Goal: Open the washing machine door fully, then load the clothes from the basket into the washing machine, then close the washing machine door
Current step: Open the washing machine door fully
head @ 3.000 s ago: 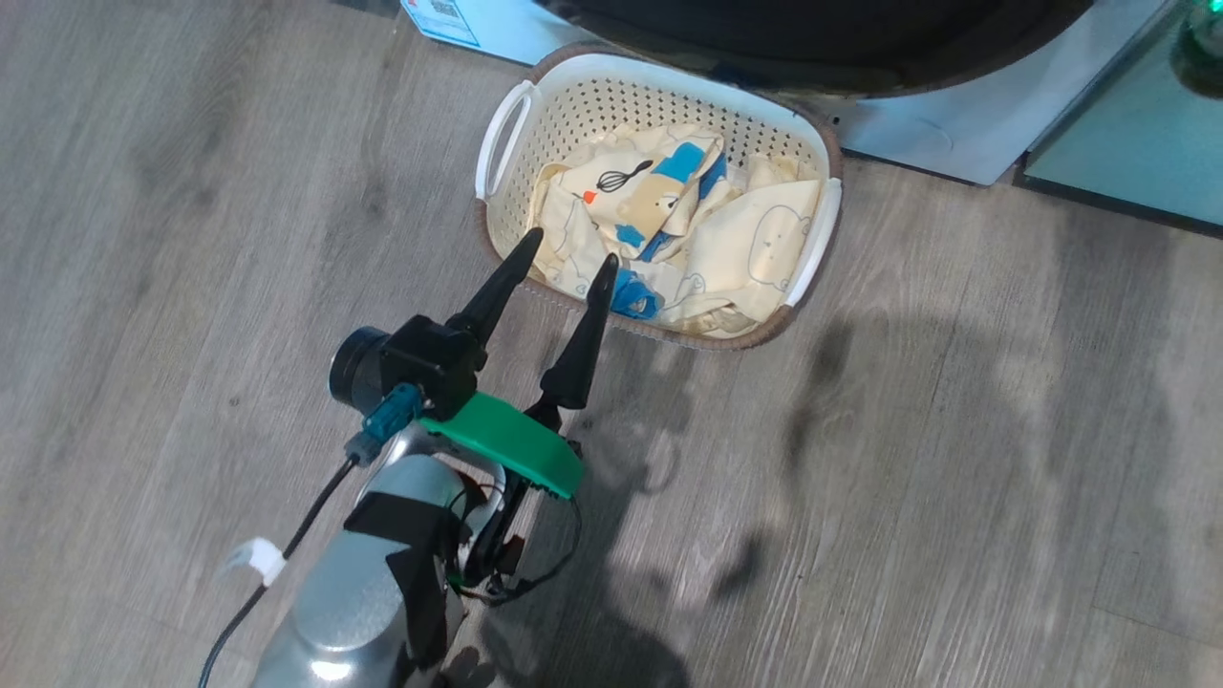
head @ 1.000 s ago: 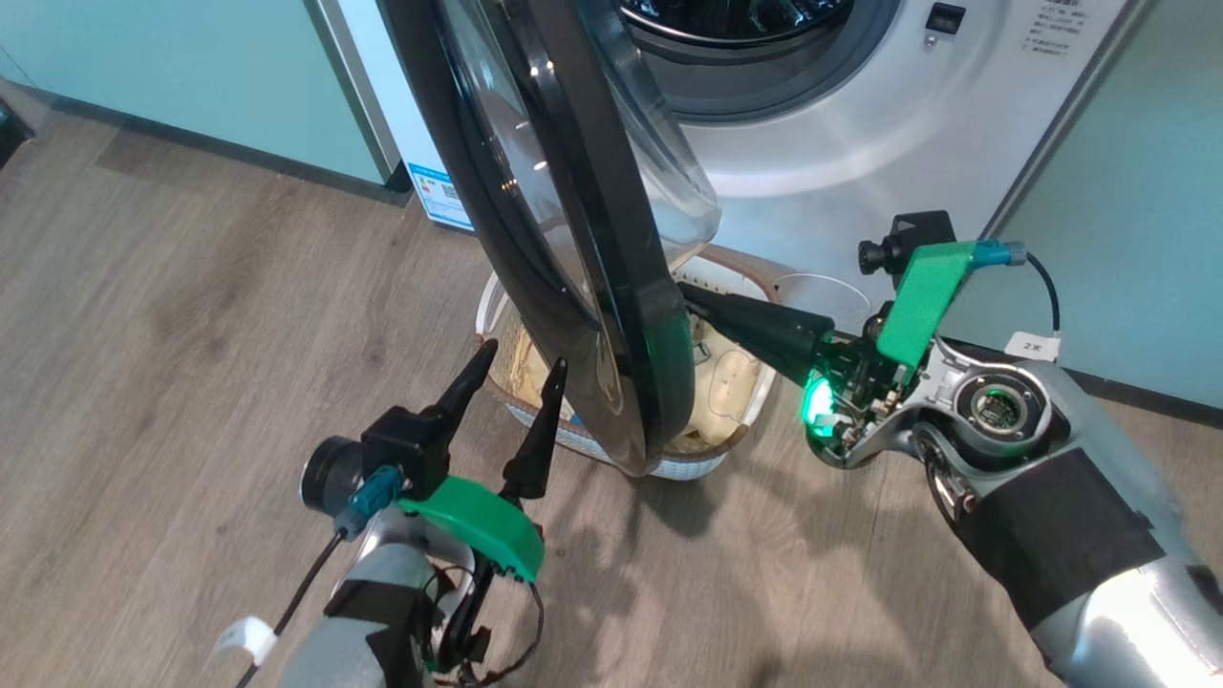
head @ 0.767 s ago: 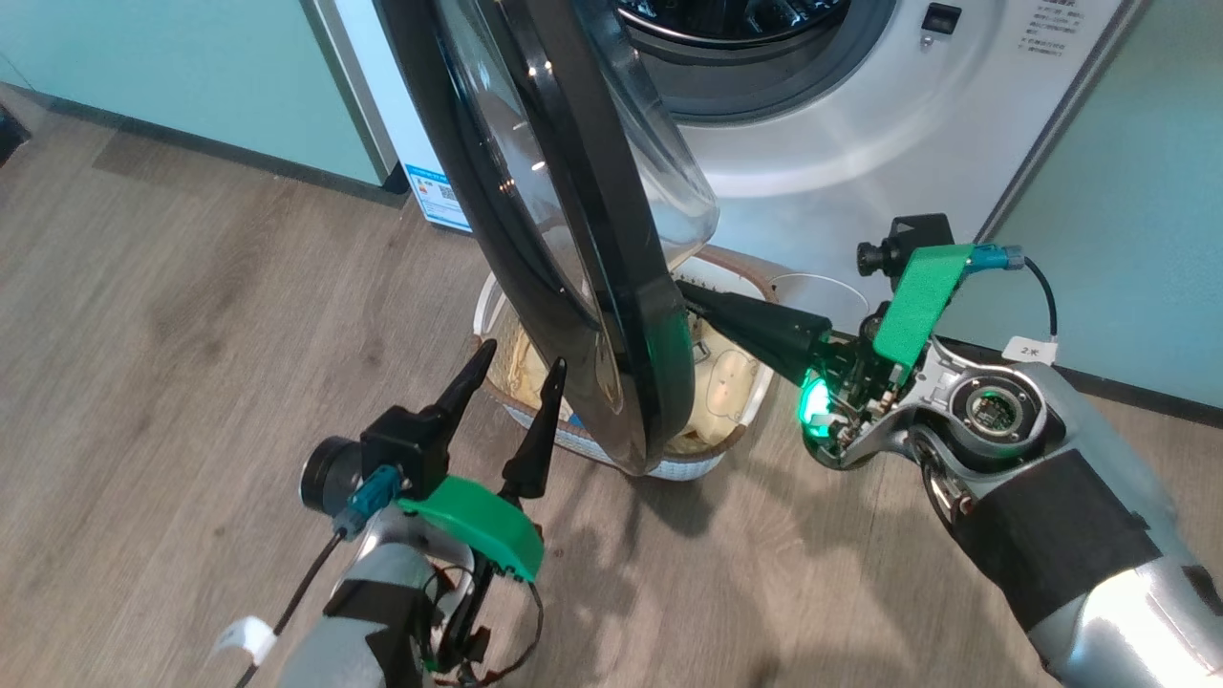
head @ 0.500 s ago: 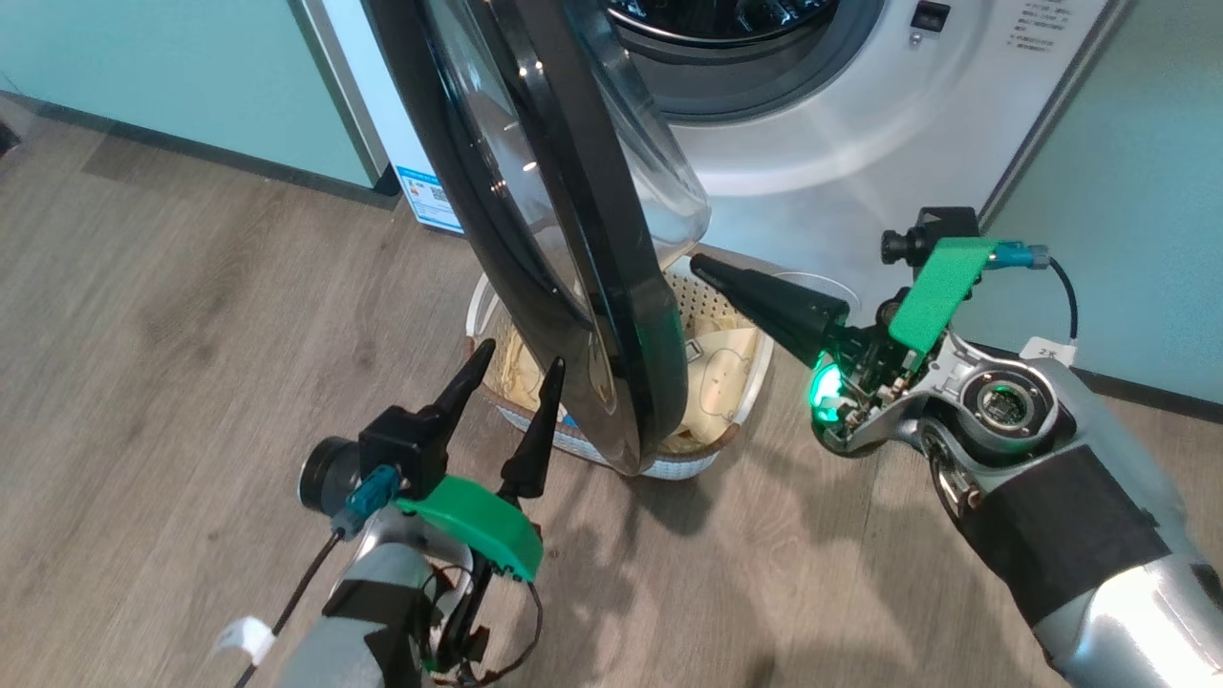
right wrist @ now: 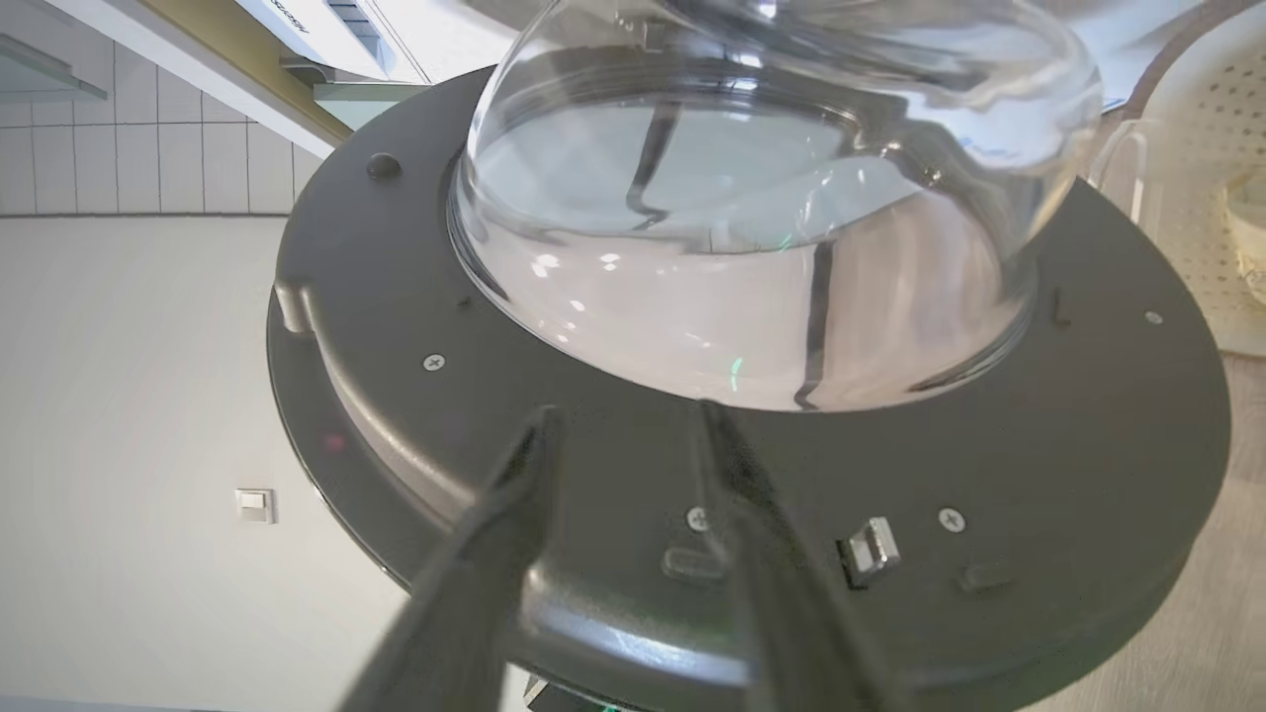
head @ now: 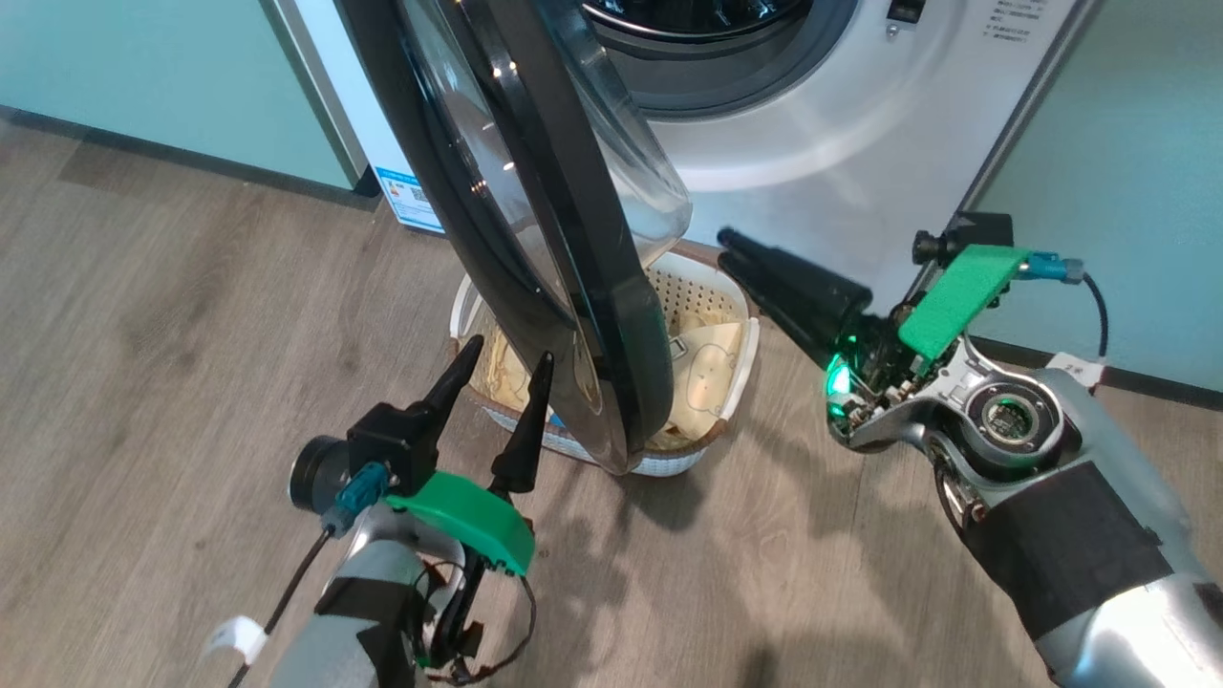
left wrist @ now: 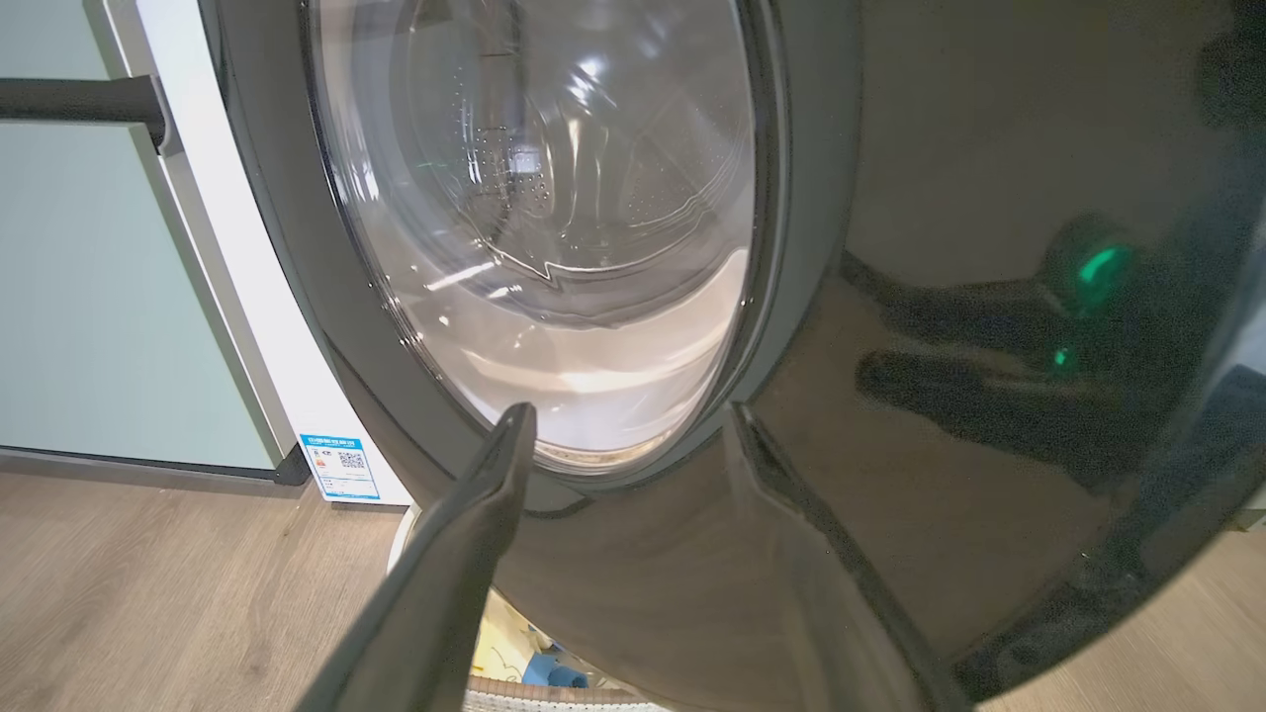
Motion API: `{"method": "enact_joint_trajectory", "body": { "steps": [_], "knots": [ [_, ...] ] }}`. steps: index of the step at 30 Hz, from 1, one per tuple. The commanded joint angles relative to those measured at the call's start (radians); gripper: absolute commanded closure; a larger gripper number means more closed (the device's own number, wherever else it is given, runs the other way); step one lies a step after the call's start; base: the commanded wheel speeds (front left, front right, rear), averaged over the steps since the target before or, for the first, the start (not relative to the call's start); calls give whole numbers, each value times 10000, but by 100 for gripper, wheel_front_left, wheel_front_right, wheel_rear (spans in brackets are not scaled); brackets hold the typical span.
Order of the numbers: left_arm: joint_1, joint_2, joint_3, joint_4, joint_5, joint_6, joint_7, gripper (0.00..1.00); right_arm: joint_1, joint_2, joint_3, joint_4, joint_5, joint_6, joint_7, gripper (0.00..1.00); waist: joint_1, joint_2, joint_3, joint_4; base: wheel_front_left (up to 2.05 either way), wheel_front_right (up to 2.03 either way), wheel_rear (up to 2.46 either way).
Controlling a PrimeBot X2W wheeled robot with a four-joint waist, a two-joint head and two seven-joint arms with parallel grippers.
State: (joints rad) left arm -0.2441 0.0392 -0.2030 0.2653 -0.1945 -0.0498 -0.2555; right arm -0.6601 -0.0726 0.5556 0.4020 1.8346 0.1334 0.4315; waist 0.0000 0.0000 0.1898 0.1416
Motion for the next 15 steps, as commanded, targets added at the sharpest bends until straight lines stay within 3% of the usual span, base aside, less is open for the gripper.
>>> {"method": "enact_joint_trajectory", "body": {
  "steps": [1,7,15],
  "knots": [
    [-128,110,351,-331,55,60,-63,0,35,113,-26,-474,-262,-27,-257,0,0,0,14,-32,0,0,0],
    [-167,110,432,-351,107,63,-63,0,228,131,-20,-766,-808,-27,-753,0,0,0,46,-119,0,0,0],
    [-149,110,690,-344,191,42,-63,0,500,-131,-16,-1281,-2593,-27,-2257,0,0,0,33,-363,0,0,0]
  ]
}}
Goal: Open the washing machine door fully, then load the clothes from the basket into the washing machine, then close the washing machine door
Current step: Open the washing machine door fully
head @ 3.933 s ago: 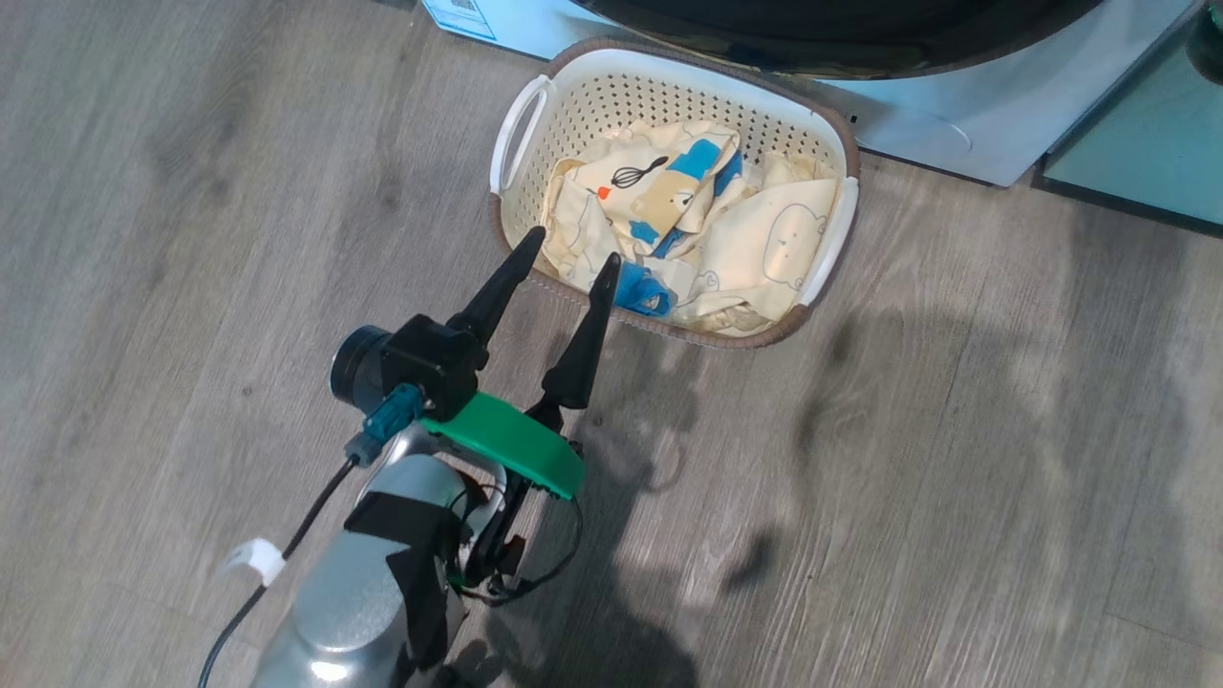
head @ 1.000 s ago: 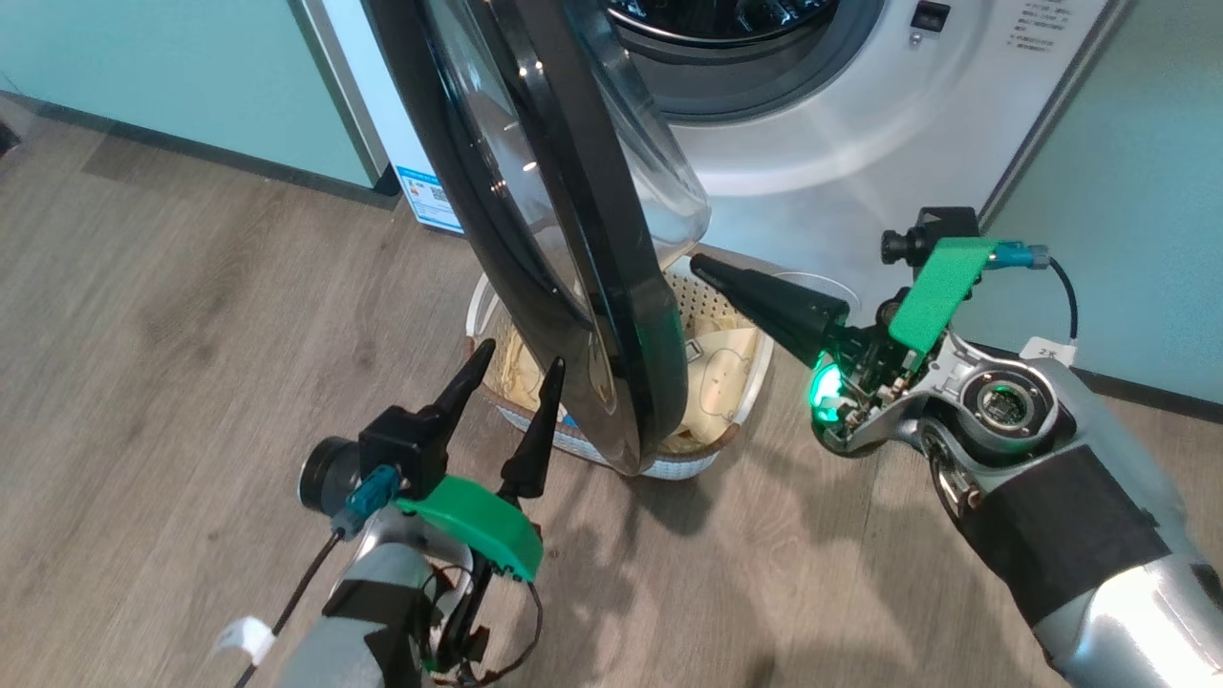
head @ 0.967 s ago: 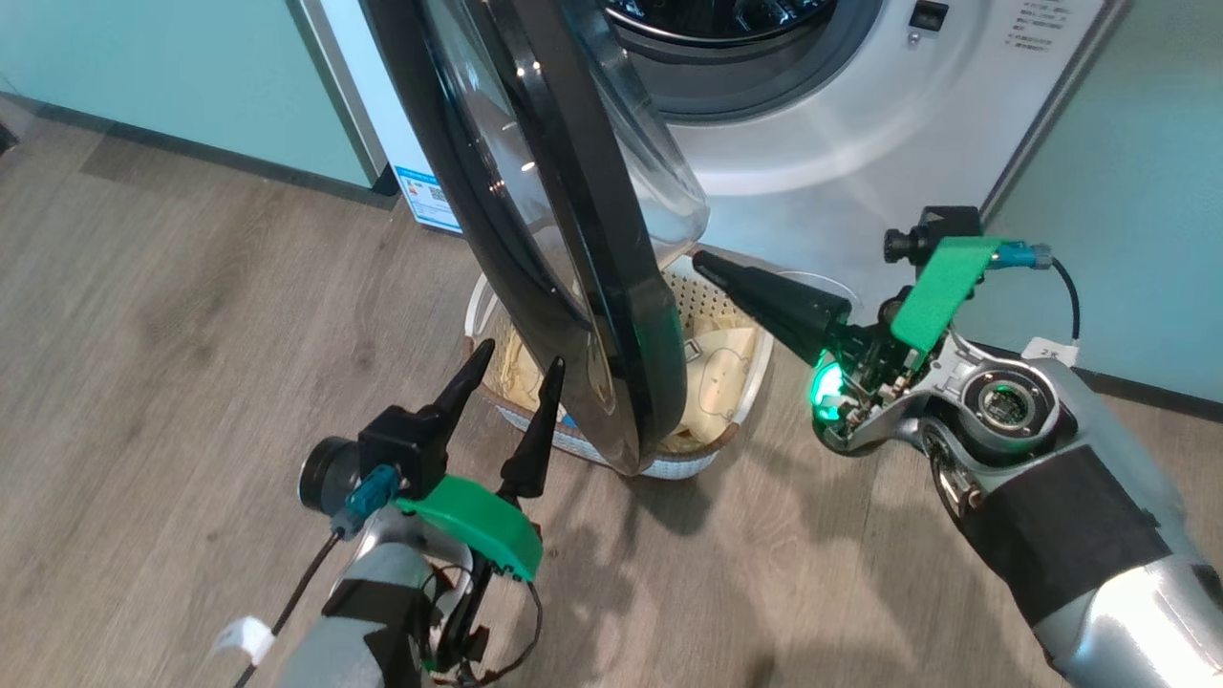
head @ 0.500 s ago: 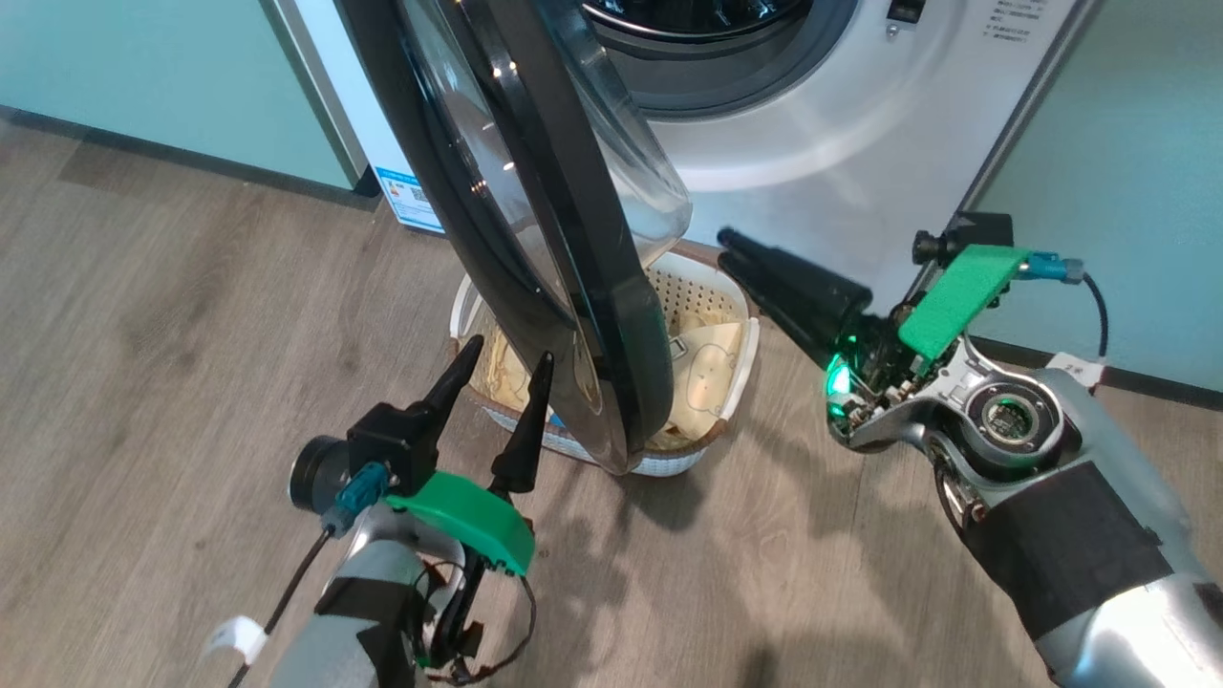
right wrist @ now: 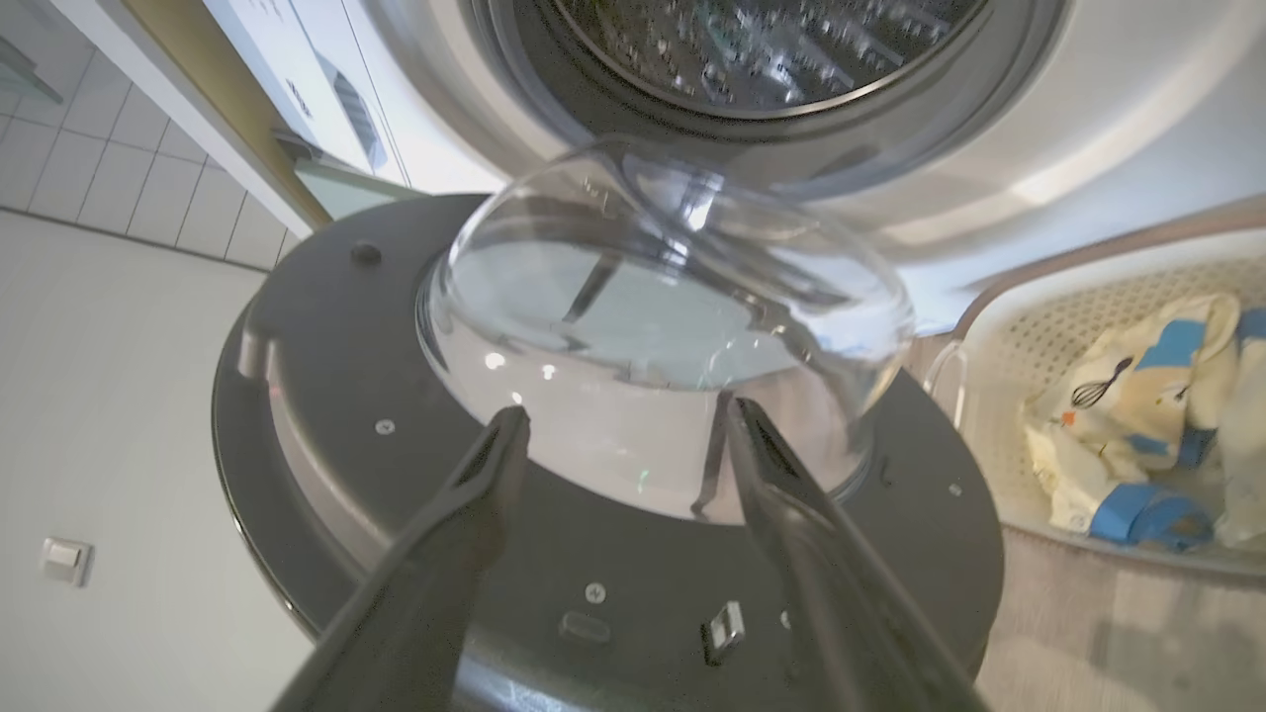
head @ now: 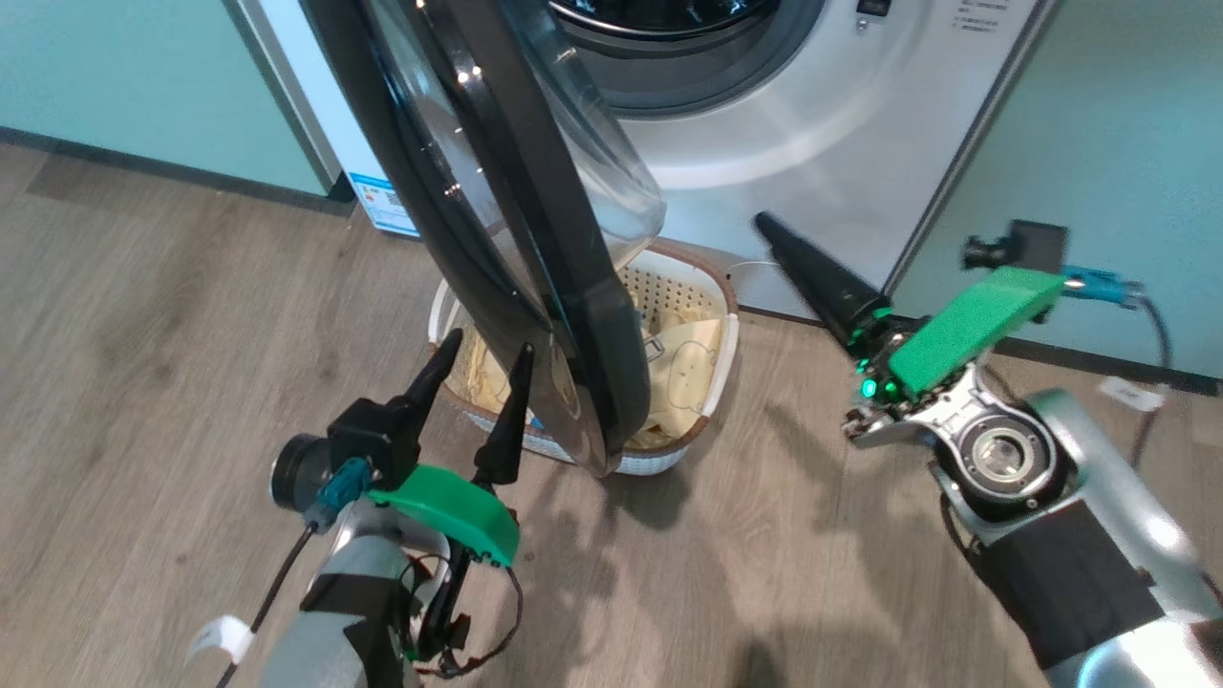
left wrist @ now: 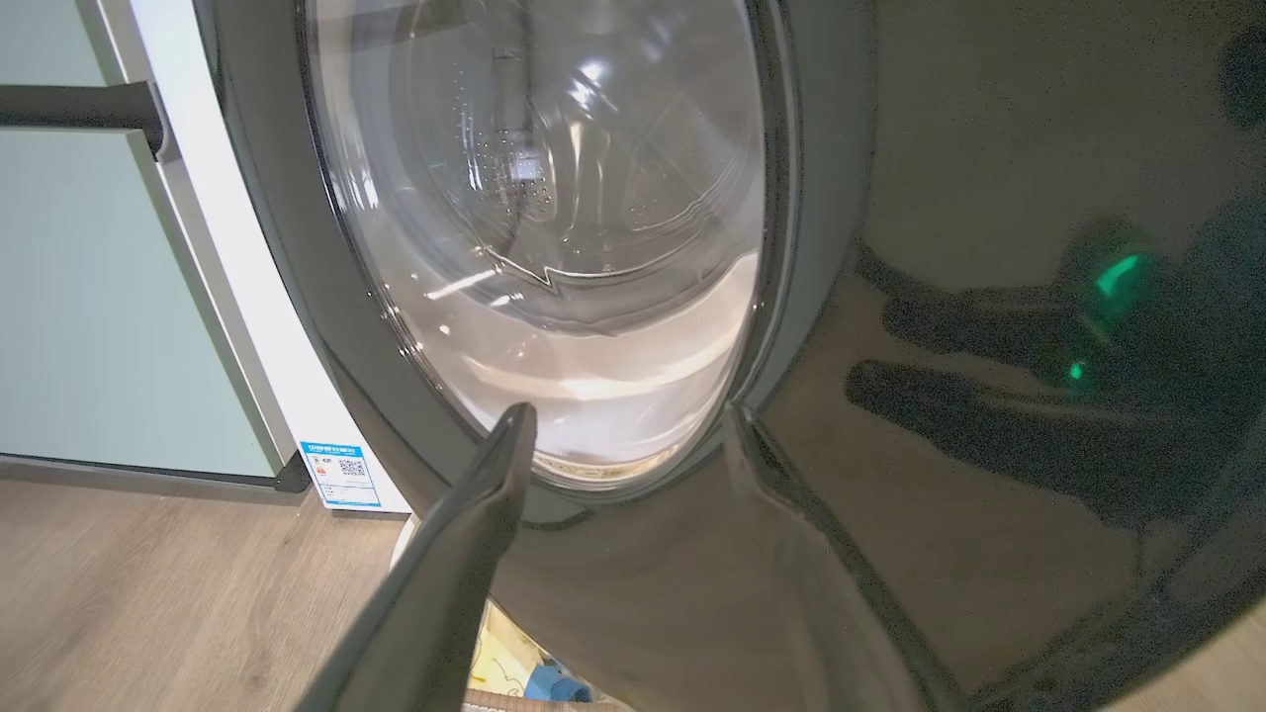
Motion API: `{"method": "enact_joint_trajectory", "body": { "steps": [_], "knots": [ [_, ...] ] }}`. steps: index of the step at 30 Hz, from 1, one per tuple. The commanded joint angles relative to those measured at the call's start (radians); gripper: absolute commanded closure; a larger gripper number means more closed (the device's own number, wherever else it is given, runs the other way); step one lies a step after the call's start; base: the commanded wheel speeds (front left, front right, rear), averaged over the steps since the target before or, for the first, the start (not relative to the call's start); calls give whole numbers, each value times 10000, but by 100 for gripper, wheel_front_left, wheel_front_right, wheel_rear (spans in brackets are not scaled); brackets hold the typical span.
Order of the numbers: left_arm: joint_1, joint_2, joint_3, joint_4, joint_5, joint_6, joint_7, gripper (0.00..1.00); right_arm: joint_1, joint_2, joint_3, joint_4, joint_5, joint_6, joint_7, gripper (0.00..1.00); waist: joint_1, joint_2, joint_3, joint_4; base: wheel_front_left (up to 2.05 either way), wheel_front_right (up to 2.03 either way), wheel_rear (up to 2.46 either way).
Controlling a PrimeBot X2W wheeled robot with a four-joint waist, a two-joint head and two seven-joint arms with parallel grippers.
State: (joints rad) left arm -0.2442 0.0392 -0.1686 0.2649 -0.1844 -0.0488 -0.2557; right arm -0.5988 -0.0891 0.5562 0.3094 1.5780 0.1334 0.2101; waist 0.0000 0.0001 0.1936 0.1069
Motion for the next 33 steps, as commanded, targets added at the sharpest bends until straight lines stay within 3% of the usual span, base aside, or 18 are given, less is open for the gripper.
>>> {"method": "enact_joint_trajectory", "body": {
  "steps": [1,12,17,19,20,24,33],
  "knots": [
    [-139,110,367,-332,102,29,-61,0,-56,-1,-33,-379,-245,-27,-299,0,0,-1,-21,-57,0,0,0],
    [-2,110,483,-310,203,-9,-61,0,419,-1186,269,44,-3583,-27,-3654,0,0,-1,-201,-475,0,0,0],
    [140,110,572,-301,243,-18,-61,0,818,-1774,-131,789,-6025,-27,-4653,0,0,-1,-373,-646,0,0,0],
    [236,111,642,-318,257,-10,-61,0,1127,-1752,-797,825,-6958,-27,-4704,0,0,-1,-442,-735,0,0,0],
    [331,116,726,-341,271,-4,-61,0,1573,-1589,-1690,546,-7999,-27,-4711,0,0,-1,-503,-827,0,0,0],
    [509,142,889,-380,297,-10,-61,0,2648,-1195,-3128,-449,-10135,-27,-4715,0,0,-1,-614,-978,0,0,0],
    [848,194,1172,-427,329,8,-61,0,5036,-313,-4784,-2308,-12995,-27,-4717,0,0,-1,-809,-1198,0,0,0]
  ]
}}
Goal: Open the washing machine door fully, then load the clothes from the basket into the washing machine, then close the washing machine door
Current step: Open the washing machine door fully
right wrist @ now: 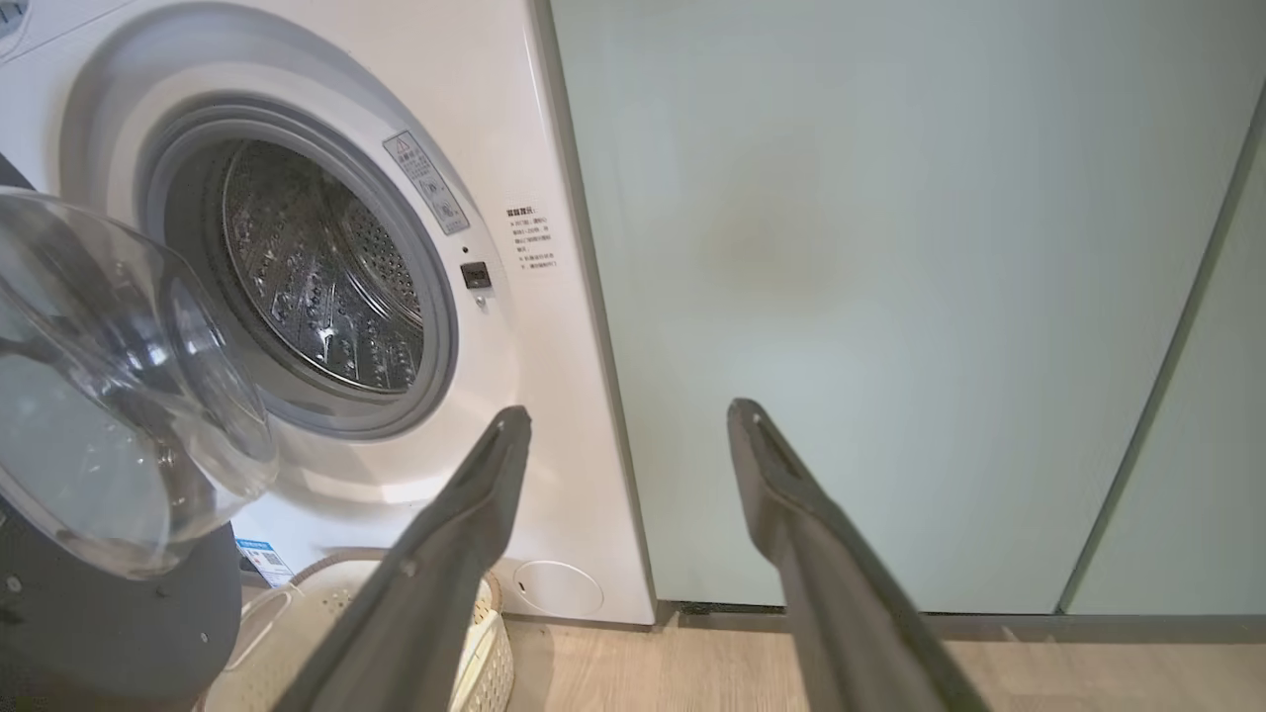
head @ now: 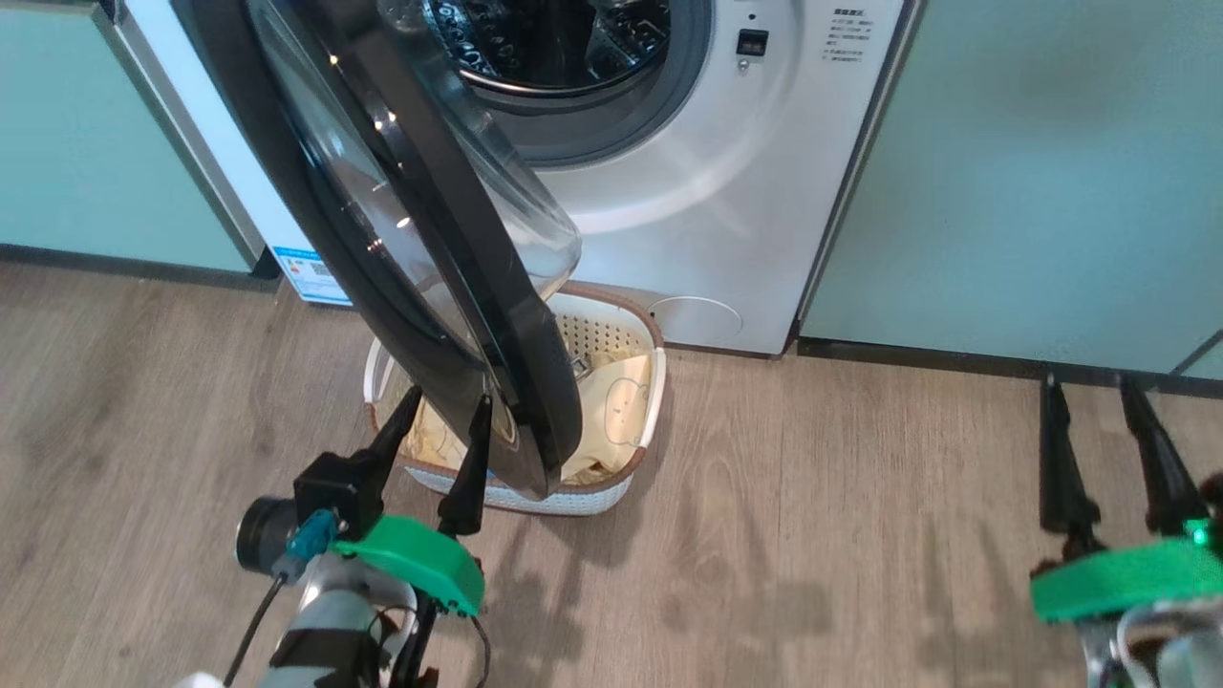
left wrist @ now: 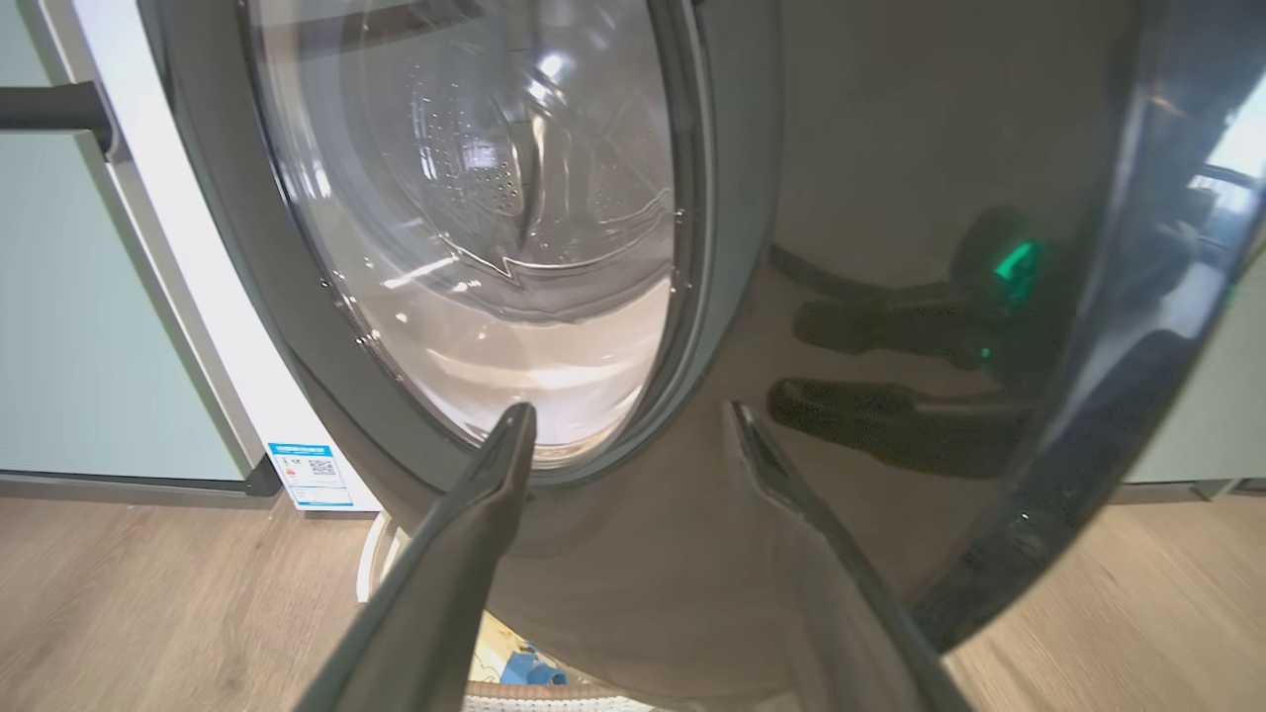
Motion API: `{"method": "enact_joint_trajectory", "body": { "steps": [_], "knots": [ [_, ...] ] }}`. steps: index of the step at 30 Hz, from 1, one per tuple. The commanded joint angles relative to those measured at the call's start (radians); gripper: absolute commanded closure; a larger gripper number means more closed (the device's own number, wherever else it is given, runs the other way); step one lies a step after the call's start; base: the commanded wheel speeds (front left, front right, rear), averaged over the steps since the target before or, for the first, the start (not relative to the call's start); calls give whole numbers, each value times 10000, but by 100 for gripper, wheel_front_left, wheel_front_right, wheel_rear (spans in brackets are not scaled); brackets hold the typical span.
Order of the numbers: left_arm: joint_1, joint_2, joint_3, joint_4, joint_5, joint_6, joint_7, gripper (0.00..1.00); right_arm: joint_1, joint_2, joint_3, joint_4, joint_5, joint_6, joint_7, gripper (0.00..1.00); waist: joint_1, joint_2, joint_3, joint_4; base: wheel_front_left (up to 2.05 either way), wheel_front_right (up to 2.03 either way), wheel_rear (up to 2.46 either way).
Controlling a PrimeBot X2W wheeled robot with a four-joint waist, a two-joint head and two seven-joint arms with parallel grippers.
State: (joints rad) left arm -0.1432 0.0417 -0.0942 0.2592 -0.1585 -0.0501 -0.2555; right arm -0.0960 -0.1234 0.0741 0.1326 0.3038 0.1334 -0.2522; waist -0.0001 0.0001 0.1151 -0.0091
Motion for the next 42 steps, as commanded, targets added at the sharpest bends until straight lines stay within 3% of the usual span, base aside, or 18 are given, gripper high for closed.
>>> {"method": "enact_joint_trajectory", "body": {
  "steps": [1,14,31,34,42],
  "knots": [
    [-163,169,428,-370,70,22,-63,0,9,30,37,-540,-254,-27,-94,0,1,-1,-24,-38,0,0,0],
    [138,246,696,-473,74,66,-63,0,2046,704,-853,-1519,-1222,-27,-94,0,1,-1,-80,-323,0,0,0],
    [169,245,781,-423,74,123,-63,0,2251,730,-808,-1647,-909,-27,-95,0,1,-1,-105,-460,0,0,0],
    [166,239,776,-406,63,138,-63,100,2252,730,-806,-1677,-907,-27,-95,0,1,-1,-91,-465,0,0,0],
    [145,254,846,-429,56,187,-63,100,2250,731,-853,-1711,-898,-27,-95,0,1,-1,-55,-467,0,0,0]
  ]
}}
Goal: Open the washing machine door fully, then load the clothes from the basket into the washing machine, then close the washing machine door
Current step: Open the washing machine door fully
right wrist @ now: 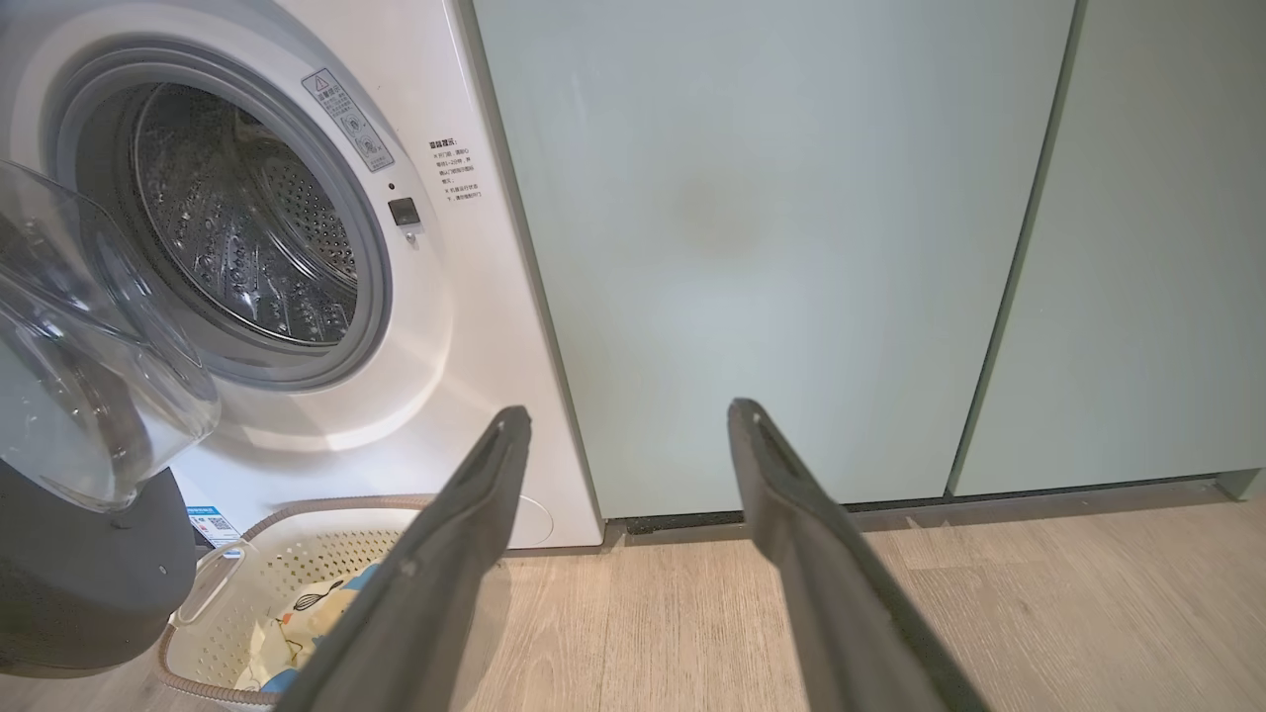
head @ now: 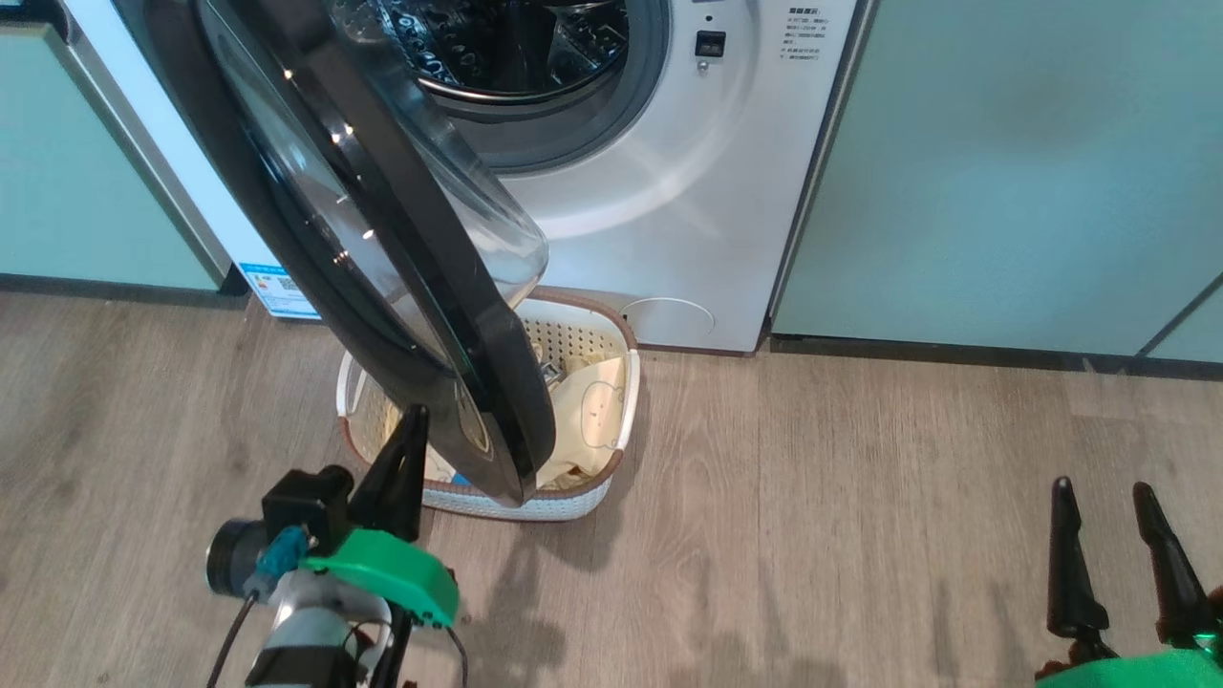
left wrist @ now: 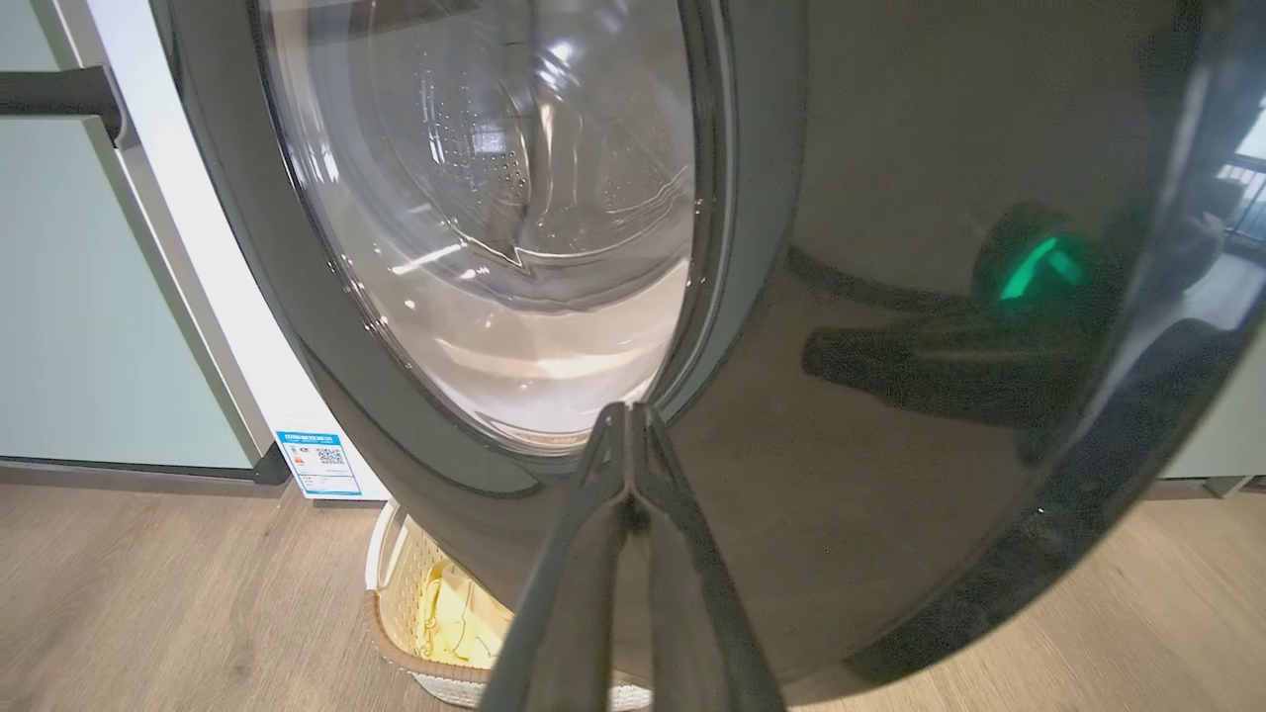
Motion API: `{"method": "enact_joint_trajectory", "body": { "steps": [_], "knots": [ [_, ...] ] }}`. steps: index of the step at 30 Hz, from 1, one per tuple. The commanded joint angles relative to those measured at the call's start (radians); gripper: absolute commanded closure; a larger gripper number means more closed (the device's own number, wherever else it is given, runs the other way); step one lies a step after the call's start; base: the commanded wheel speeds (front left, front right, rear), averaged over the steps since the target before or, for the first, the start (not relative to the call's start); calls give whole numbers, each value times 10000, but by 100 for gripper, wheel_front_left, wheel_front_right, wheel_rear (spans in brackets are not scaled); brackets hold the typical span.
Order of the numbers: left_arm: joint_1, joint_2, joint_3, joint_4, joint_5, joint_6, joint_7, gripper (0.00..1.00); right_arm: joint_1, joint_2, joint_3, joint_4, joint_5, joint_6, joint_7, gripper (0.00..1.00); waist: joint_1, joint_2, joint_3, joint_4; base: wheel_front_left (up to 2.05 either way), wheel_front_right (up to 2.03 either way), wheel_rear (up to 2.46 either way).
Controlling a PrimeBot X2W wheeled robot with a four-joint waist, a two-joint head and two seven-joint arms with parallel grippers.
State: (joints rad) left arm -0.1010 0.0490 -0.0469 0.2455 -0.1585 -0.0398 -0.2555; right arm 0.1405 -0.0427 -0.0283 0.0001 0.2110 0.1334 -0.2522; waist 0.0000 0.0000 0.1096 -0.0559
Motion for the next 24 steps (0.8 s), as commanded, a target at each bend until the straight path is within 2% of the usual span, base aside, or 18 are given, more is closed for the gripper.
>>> {"method": "enact_joint_trajectory", "body": {
  "steps": [1,7,12,17,18,24],
  "knots": [
    [-280,182,386,-305,55,94,-63,100,-115,-76,165,-389,34,-27,-95,0,0,0,-5,4,0,0,0],
    [-303,226,600,-484,4,230,-63,100,-101,-76,147,-405,53,-27,-95,0,0,0,-40,27,0,0,0],
    [-424,437,1134,-1189,58,693,-63,100,-65,-76,112,-397,71,-27,-95,0,0,0,-102,71,0,0,0],
    [-768,830,1678,-2779,248,1152,-63,100,-23,-76,74,-391,58,-27,-95,0,0,0,-200,122,0,0,0],
    [-909,962,1768,-3540,339,1246,-55,100,4,-76,73,-384,47,-27,-95,0,0,0,-264,126,0,0,0],
    [-1469,1248,1547,-5617,590,1217,326,100,104,-76,58,-386,12,-27,-95,0,0,0,-427,130,0,0,0]
  ]
}}
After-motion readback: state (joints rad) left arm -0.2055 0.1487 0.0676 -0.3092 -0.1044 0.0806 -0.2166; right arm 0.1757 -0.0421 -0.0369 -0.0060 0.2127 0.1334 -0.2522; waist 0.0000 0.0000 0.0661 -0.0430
